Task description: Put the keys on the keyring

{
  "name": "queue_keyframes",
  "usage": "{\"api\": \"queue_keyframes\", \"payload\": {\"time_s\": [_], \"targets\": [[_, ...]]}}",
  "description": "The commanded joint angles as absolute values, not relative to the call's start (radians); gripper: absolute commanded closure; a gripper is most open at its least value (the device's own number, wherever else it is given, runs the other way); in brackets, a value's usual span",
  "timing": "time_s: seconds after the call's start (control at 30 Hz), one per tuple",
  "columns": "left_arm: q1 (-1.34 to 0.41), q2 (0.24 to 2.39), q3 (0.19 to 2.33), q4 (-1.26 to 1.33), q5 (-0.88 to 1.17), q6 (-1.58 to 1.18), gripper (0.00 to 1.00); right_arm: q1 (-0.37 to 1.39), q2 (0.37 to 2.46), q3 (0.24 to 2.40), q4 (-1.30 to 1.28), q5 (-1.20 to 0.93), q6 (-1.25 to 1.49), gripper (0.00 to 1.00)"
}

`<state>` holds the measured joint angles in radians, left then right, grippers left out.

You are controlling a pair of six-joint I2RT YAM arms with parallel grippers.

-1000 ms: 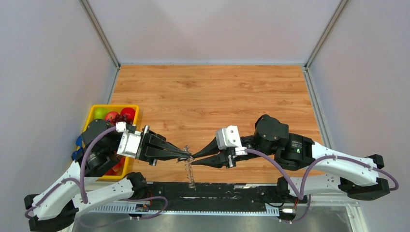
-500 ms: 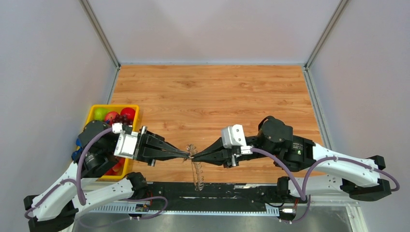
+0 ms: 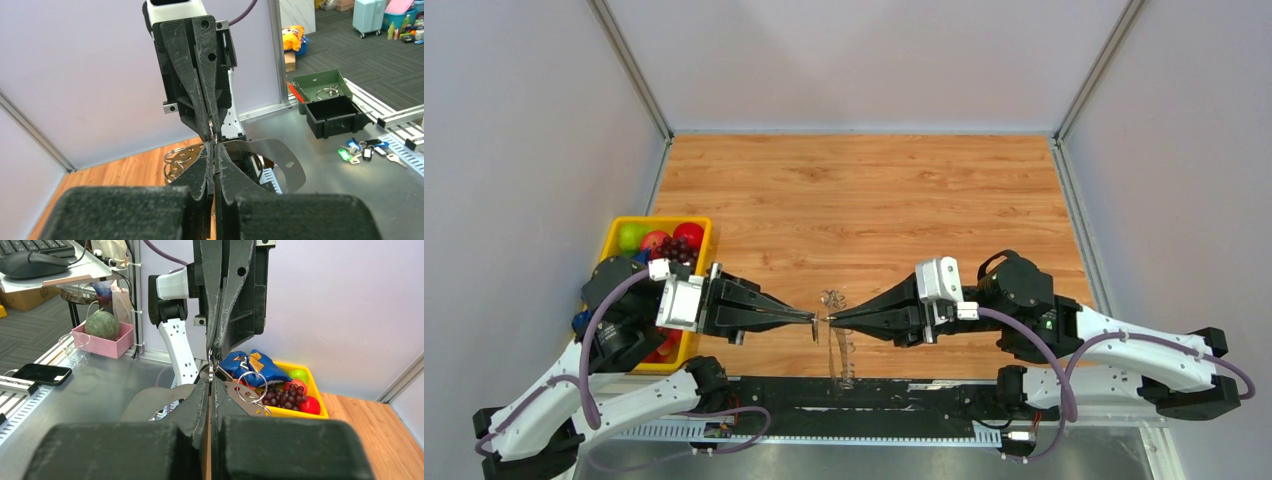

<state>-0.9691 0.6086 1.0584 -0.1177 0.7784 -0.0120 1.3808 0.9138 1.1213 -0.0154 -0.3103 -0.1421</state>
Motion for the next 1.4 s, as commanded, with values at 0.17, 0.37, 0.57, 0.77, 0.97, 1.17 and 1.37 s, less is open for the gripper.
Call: {"api": "queue_keyframes", "payload": {"time_s": [0.17, 0.37, 0.57, 0.77, 0.97, 1.17, 1.37], "targets": [[-0.971, 0.613, 1.058, -0.045, 0.789, -0.023, 0.90, 1.390, 0.863, 1.111, 0.141, -0.286, -0.104, 1.00], [-0.971, 0.618, 1.047, -0.049, 0.780, -0.022, 0.80, 1.390, 0.853, 1.104, 0.152, -0.238, -0.111, 1.00], [-0.971, 0.608, 1.020, -0.070, 0.713, -0.013, 0.62, 1.390, 0.843, 1.089, 0.151, -0.147, -0.115, 1.00], [-0.971, 0.595, 0.987, -0.089, 0.601, -0.011, 0.50, 1.390, 0.843, 1.091, 0.098, -0.058, -0.126, 1.00], [-0.971, 0.578, 0.944, -0.122, 0.476, -0.020, 0.44, 1.390, 0.851, 1.073, -0.027, 0.178, -0.133, 1.00], [-0.971, 0.572, 0.915, -0.153, 0.442, -0.035, 0.41, 1.389, 0.821, 0.942, -0.033, 0.319, -0.087, 1.00], [-0.971, 0.557, 0.898, -0.201, 0.391, -0.031, 0.40, 1.384, 0.784, 0.805, -0.049, 0.476, 0.006, 1.00]]}}
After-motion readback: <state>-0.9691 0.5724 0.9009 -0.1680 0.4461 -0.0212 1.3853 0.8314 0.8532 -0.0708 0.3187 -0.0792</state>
